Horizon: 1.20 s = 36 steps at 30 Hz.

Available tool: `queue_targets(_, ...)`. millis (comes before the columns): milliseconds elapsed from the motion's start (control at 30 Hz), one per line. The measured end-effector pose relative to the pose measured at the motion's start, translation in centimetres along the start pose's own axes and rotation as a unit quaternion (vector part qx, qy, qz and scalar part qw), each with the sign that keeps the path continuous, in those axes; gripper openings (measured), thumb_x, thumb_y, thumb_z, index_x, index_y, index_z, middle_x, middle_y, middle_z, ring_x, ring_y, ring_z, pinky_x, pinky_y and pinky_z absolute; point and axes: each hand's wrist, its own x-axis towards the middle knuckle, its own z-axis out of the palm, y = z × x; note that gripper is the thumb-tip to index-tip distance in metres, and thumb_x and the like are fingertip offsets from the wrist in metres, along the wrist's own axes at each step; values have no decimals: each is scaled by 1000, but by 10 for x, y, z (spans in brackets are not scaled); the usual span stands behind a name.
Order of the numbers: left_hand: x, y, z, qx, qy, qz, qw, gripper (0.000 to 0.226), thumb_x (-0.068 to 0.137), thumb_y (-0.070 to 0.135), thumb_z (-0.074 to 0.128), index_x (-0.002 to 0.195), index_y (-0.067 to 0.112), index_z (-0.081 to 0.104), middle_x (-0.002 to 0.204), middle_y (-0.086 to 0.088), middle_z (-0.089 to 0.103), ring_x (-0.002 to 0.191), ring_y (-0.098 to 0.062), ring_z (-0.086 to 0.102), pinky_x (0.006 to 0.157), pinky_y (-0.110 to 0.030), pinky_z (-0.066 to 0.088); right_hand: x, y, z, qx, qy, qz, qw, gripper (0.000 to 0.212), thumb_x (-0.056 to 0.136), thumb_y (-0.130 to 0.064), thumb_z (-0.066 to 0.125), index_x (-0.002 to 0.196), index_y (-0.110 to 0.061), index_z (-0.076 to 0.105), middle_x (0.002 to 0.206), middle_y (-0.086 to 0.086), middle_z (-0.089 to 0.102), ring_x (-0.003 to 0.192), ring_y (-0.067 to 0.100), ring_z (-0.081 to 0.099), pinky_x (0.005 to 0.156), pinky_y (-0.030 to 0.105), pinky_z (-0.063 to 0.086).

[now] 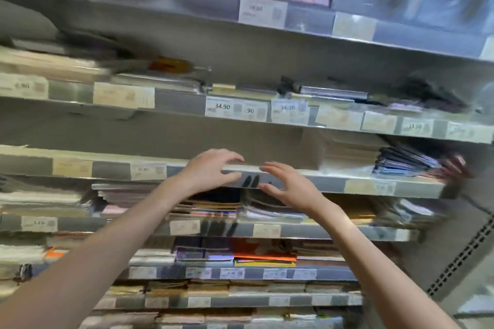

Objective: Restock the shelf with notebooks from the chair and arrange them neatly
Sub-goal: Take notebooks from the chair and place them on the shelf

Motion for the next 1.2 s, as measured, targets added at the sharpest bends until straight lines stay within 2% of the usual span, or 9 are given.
queue_targets(133,23,22,-43,6,14,14,1000,40,89,45,51,128,37,45,136,15,46,125,-8,40,99,-38,40,17,5,-39,0,52,-18,999,50,89,-49,49,136,-31,43,145,-11,37,135,8,30,108,30,28)
queue_targets(300,43,44,-81,-6,4,20,1000,41,86,49,53,126,42,45,124,18,53,110,-5,51,94,-36,44,28,6,-83,6,97,-28,995,48,89,-50,49,134,-33,44,136,-11,48,123,6,43,101,31,39)
queue_targets(500,69,71,-118,23,96,60,993,34,86,45,54,120,42,51,120,18,57,113,-5,50,92,-35,44,38,15,-128,-59,163,-41,984,45,90,-49,48,131,-34,48,131,-9,52,122,10,44,94,33,44)
queue_targets(667,99,79,-113,19,77,59,995,35,86,45,54,121,43,50,123,16,55,116,-7,47,89,-33,43,43,40,-155,-79,212,-24,974,38,88,-48,52,124,-36,53,122,-13,55,117,7,44,79,28,42)
queue_targets(800,123,90,-109,12,55,53,997,40,88,47,52,127,38,46,128,12,53,118,-12,47,92,-36,42,46,65,-173,-83,238,-9,968,36,88,-44,55,121,-30,57,122,-9,57,117,10,46,80,30,43)
queue_targets(900,134,96,-103,11,17,31,999,48,88,53,49,130,30,44,129,7,54,114,-15,50,90,-36,44,49,87,-181,-76,238,22,968,42,87,-47,55,123,-26,56,124,-6,55,116,12,46,85,31,44)
queue_targets(1067,147,99,-93,21,-1,20,1000,56,86,60,45,130,25,45,114,5,58,95,-13,52,75,-31,45,52,111,-183,-55,188,77,978,55,83,-56,53,128,-25,52,129,2,52,112,18,52,90,38,49)
queue_targets(1200,154,98,-91,21,1,9,1000,56,84,64,45,128,30,46,106,8,60,96,-15,57,79,-33,48,55,115,-181,-51,164,90,981,62,80,-61,51,132,-26,49,135,3,49,113,20,54,93,39,48)
